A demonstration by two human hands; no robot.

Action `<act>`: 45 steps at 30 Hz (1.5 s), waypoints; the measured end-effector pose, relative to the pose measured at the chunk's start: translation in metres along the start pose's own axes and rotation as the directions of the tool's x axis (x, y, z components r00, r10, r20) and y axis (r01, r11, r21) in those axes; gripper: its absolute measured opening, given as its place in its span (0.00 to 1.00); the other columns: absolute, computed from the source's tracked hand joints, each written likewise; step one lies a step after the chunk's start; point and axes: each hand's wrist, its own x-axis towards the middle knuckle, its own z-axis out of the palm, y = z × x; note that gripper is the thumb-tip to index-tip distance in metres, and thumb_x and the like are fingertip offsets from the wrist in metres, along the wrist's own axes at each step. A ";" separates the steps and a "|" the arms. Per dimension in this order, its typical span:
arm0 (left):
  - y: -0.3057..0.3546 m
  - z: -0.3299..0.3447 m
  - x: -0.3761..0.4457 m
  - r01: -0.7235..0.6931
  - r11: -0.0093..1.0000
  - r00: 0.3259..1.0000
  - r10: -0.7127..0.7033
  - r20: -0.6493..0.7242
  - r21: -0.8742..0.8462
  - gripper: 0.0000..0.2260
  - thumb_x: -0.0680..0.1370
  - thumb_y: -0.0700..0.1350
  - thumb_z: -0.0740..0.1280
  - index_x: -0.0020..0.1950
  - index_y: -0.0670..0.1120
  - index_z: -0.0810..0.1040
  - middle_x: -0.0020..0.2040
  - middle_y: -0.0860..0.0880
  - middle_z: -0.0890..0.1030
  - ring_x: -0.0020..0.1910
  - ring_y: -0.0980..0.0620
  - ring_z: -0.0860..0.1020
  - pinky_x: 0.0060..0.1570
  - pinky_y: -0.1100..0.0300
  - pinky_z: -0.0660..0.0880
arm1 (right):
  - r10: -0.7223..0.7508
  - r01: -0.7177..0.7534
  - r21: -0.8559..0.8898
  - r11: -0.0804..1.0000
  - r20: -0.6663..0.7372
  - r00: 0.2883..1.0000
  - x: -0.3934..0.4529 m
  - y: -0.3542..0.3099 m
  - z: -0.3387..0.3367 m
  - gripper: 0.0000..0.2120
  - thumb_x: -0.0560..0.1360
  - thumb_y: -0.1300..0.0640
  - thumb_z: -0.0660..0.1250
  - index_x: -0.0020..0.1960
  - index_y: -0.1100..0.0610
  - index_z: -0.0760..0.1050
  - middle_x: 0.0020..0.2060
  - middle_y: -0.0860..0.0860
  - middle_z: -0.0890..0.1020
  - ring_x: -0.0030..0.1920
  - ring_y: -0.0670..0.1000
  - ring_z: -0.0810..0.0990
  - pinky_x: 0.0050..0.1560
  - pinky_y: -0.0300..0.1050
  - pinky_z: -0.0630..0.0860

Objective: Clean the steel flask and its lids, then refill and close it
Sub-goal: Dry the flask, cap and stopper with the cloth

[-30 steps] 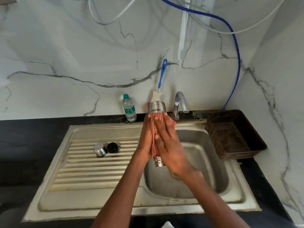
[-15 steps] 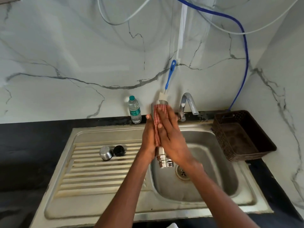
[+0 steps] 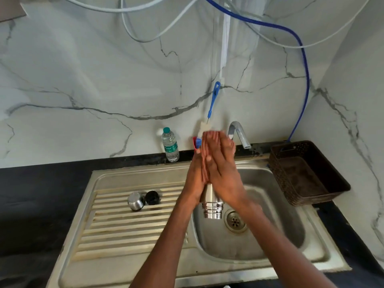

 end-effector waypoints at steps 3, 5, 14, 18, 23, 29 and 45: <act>0.010 0.002 -0.004 0.059 0.995 0.998 -0.060 -0.018 -0.086 0.21 0.89 0.52 0.52 0.58 0.40 0.80 0.42 0.45 0.88 0.40 0.50 0.87 0.40 0.60 0.84 | 0.004 -0.008 0.043 0.999 0.094 0.996 -0.047 -0.005 0.012 0.26 0.88 0.51 0.52 0.84 0.40 0.50 0.82 0.38 0.39 0.83 0.46 0.38 0.81 0.63 0.53; 0.010 0.003 -0.006 0.045 0.997 0.999 -0.045 -0.010 -0.055 0.21 0.89 0.51 0.51 0.57 0.39 0.79 0.37 0.47 0.87 0.35 0.53 0.86 0.35 0.63 0.82 | 0.019 -0.023 0.052 0.998 0.080 0.997 -0.052 -0.005 0.014 0.26 0.87 0.51 0.52 0.84 0.40 0.50 0.82 0.38 0.39 0.83 0.47 0.40 0.81 0.63 0.54; 0.012 0.014 0.001 -0.111 0.992 0.994 0.112 0.005 -0.067 0.25 0.90 0.55 0.47 0.79 0.43 0.70 0.71 0.41 0.80 0.71 0.43 0.79 0.72 0.44 0.74 | -0.066 0.067 0.083 0.994 -0.020 0.998 0.018 -0.021 -0.017 0.26 0.87 0.53 0.53 0.84 0.45 0.54 0.84 0.42 0.46 0.83 0.43 0.45 0.82 0.49 0.52; 0.025 -0.003 0.010 -0.038 0.978 0.999 0.044 0.026 -0.204 0.29 0.88 0.60 0.52 0.69 0.38 0.78 0.54 0.35 0.83 0.50 0.40 0.85 0.51 0.48 0.84 | -0.069 0.064 0.060 0.996 0.086 0.994 -0.041 -0.028 -0.001 0.26 0.88 0.54 0.53 0.84 0.44 0.52 0.83 0.40 0.41 0.83 0.44 0.40 0.82 0.52 0.49; 0.013 -0.005 0.010 0.014 0.981 0.997 0.000 0.073 -0.192 0.29 0.88 0.60 0.52 0.76 0.38 0.73 0.65 0.35 0.81 0.64 0.36 0.80 0.62 0.47 0.80 | -0.013 0.008 0.123 0.992 0.041 0.999 -0.028 -0.025 0.000 0.25 0.88 0.54 0.54 0.83 0.43 0.54 0.83 0.38 0.42 0.83 0.43 0.42 0.82 0.54 0.52; 0.016 0.003 0.010 -0.100 0.985 0.990 0.112 0.083 -0.138 0.26 0.90 0.58 0.48 0.81 0.44 0.67 0.76 0.39 0.74 0.77 0.38 0.72 0.78 0.42 0.65 | -0.041 0.042 0.145 0.989 -0.010 0.999 0.024 -0.030 -0.016 0.25 0.88 0.52 0.53 0.84 0.43 0.54 0.83 0.40 0.45 0.82 0.39 0.45 0.79 0.38 0.53; 0.016 -0.005 0.000 -0.015 0.997 0.996 0.022 0.088 -0.071 0.25 0.89 0.58 0.50 0.81 0.47 0.68 0.74 0.41 0.78 0.73 0.41 0.76 0.76 0.39 0.69 | 0.034 -0.031 0.096 0.995 -0.032 0.999 0.029 -0.031 -0.003 0.26 0.88 0.50 0.54 0.84 0.45 0.54 0.83 0.40 0.45 0.80 0.36 0.45 0.72 0.29 0.53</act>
